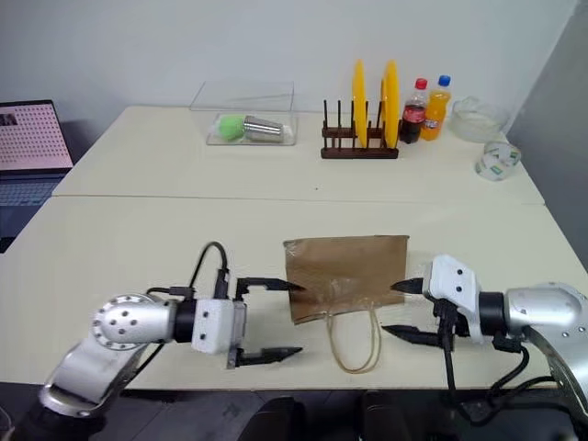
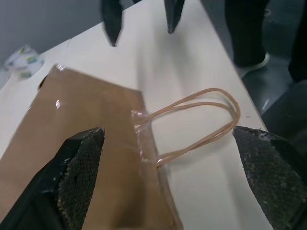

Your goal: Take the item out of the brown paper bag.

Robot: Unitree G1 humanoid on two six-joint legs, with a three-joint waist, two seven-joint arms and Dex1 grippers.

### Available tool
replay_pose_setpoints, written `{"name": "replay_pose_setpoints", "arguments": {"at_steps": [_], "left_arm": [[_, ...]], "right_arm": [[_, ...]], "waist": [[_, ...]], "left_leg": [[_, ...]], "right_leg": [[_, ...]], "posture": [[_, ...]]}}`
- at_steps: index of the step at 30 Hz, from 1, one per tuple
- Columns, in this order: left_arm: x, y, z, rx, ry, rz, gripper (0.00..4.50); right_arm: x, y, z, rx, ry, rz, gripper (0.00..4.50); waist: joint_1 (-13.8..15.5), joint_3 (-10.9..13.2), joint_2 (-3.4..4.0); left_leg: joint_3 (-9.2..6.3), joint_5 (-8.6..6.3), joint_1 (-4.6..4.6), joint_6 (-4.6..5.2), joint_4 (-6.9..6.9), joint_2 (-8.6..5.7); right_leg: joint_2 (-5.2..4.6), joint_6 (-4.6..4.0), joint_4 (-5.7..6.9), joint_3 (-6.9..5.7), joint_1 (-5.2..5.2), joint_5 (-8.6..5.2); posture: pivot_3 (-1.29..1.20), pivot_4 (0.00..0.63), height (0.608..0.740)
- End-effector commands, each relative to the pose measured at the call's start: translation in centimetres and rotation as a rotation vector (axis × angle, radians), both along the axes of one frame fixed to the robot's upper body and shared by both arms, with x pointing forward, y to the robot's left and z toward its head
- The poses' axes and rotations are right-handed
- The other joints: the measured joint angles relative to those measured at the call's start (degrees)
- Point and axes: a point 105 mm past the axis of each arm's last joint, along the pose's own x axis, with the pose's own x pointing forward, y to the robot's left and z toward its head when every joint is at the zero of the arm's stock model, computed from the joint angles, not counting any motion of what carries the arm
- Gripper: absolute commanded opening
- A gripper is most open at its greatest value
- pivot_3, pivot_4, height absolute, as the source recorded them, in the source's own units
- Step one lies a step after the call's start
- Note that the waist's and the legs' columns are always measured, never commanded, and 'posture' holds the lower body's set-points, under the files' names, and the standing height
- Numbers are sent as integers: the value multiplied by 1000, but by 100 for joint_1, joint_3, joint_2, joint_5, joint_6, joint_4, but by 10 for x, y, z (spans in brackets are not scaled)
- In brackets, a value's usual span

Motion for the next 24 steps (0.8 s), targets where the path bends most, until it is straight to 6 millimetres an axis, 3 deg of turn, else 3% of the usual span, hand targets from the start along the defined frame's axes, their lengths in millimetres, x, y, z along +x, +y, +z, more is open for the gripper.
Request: {"name": "replay_pose_setpoints", "arguments": {"at_steps": [1, 6, 10, 13, 17, 21, 24], "left_arm": [[-1, -10, -4, 15, -82, -79, 4500], [3, -14, -8, 14, -116, -132, 4500], [7, -13, -7, -4, -112, -118, 4500], [8, -7, -1, -25, -110, -104, 4500], [14, 16, 10, -55, -112, -37, 4500], [23, 34, 21, -91, -44, 74, 4500], [22, 36, 22, -71, -63, 60, 4500]], "right_arm": [[-14, 0, 12, 3, -23, -26, 4203], [-28, 2, 22, 30, 21, -21, 4203], [-31, 2, 18, 10, 44, -1, 4203], [-32, 16, 20, 67, 27, 13, 4203], [-39, 35, 18, 106, 17, 34, 4203], [-40, 42, 22, 157, 23, 27, 4203], [-43, 40, 18, 162, 45, 12, 4203]], "waist": [[8, 0, 1], [13, -1, 1], [18, -1, 1], [7, -1, 1], [1, -1, 1], [2, -1, 0], [5, -1, 0]], "left_leg": [[-1, 0, 3, 0, 0, 0], [-2, -1, 8, 2, 1, 0], [-6, -2, 10, 3, 0, 3], [-4, -2, 9, 3, 0, 3], [-7, -2, 9, 3, 0, 5], [-7, -2, 8, 3, -2, 5], [-7, -2, 8, 4, -2, 5]], "right_leg": [[1, 0, 0, -2, 3, 0], [3, 4, -9, -3, 15, 0], [5, 6, -14, -7, 20, 0], [5, 7, -18, -6, 21, 0], [6, 9, -18, -8, 21, 0], [5, 9, -23, -8, 21, 0], [5, 12, -28, -8, 24, 1]], "posture": [[0, 150, 740], [0, 150, 740], [0, 150, 740], [0, 150, 740], [0, 150, 740], [0, 150, 740], [0, 150, 740]]}}
